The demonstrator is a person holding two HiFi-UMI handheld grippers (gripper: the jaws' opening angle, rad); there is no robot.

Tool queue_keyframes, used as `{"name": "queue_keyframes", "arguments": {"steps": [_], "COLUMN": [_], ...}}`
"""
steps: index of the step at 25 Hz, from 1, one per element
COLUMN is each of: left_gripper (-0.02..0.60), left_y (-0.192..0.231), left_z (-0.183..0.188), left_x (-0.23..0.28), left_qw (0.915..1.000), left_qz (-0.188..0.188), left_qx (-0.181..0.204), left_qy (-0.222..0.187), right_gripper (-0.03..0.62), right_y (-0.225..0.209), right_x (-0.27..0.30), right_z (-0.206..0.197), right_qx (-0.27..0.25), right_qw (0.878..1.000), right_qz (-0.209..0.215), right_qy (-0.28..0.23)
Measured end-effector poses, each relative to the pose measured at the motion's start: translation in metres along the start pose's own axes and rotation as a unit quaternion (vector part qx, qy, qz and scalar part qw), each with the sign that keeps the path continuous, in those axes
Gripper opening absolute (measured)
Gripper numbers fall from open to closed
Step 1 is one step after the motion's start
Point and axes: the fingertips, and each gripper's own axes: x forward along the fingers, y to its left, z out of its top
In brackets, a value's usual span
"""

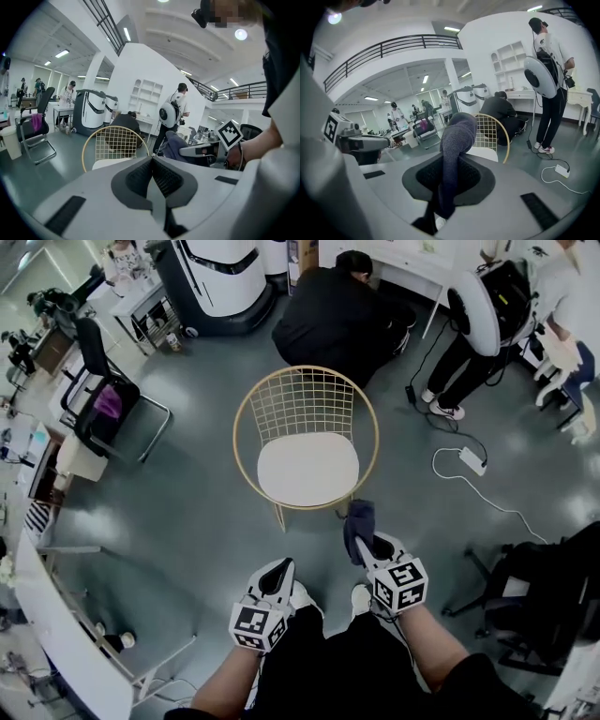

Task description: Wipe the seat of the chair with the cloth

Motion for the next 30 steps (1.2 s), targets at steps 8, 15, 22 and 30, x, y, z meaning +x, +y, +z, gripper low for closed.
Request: {"name": "queue_keyframes", "arguments": {"steps": [8,15,22,30], "left_gripper": [0.012,0.012,0.012,0.012], "left_y": [-0.093,-0.157,-0.19,-0.212], "left_z": [0.016,0.024,0.038,0.04], "left_x": [-0.006,-0.007,-0.017,-0.021], "left_qw": [0.9983,0.9971,0.996,0.9956], "left_qz": [0.041,0.052,0.054,0.053], "left_qx": [-0.02,-0.011,0.003,0.012], "left_qy": [-0.037,-0.055,-0.071,-0.076], "right_gripper": [0.063,0.063,0.063,0.063], "right_y": [0.001,-0.018,-0.021,-0.018], "right_x": [-0.086,-0.143,-0.18,-0.202], "right_z": [0.006,0.006,0.018,0.027], "right_qx": [-0.043,-0.063,-0.081,-0.095], "right_qw": [0.996,0.993,0.99,0.986], "right_qz": [0.08,0.099,0.109,0.122], "right_qy": [-0.011,-0.022,-0.042,-0.058]}}
